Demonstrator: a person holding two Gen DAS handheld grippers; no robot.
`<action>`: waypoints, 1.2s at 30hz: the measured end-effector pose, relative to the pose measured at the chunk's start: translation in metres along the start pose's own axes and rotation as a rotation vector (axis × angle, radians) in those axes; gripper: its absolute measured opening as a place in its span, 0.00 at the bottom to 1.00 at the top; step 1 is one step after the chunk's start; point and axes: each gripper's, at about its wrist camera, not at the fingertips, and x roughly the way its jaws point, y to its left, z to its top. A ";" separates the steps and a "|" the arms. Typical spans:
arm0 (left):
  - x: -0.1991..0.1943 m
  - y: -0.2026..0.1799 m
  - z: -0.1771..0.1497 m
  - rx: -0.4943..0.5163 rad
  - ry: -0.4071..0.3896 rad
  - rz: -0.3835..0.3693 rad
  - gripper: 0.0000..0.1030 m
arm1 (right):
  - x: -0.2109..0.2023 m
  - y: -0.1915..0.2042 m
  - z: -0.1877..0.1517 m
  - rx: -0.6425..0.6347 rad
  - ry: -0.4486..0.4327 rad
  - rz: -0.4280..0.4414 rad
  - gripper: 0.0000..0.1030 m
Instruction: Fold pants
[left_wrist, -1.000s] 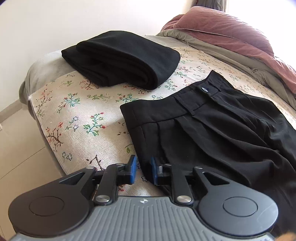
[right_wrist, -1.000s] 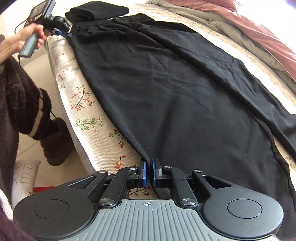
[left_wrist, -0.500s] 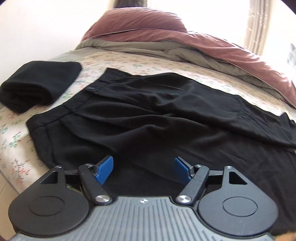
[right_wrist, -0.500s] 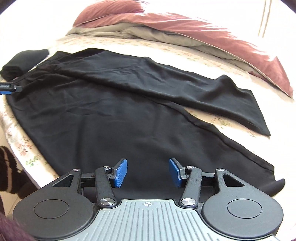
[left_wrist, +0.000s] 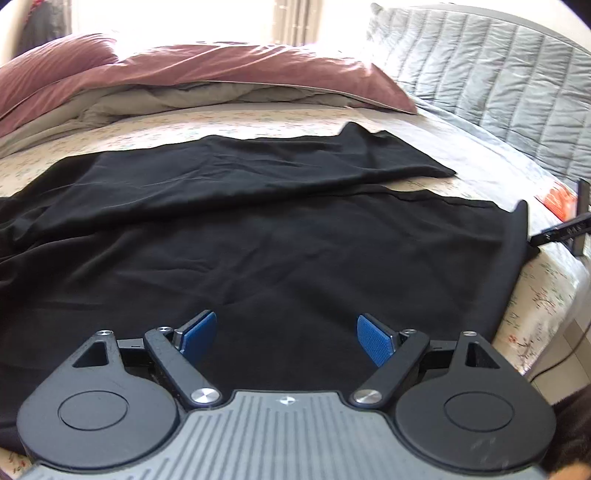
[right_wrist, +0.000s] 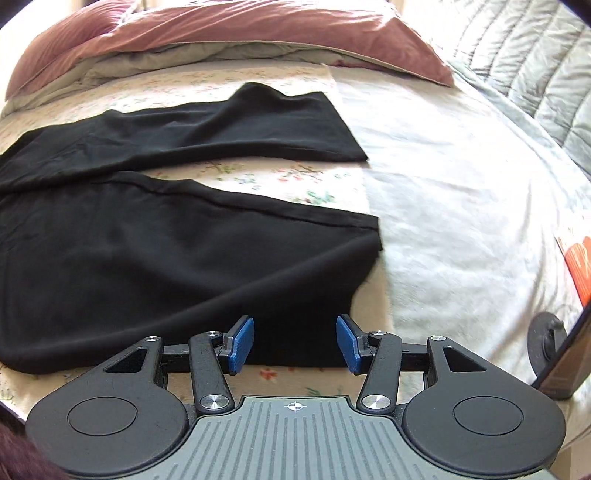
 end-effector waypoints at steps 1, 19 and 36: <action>0.005 -0.009 -0.001 0.030 0.001 -0.037 0.90 | 0.003 -0.008 -0.001 0.029 0.008 0.008 0.46; 0.022 -0.069 -0.026 0.359 0.077 -0.269 0.77 | -0.001 -0.016 0.005 0.087 0.101 -0.027 0.07; 0.021 -0.085 -0.029 0.425 0.035 -0.242 0.54 | -0.026 -0.009 0.020 0.025 0.139 -0.144 0.50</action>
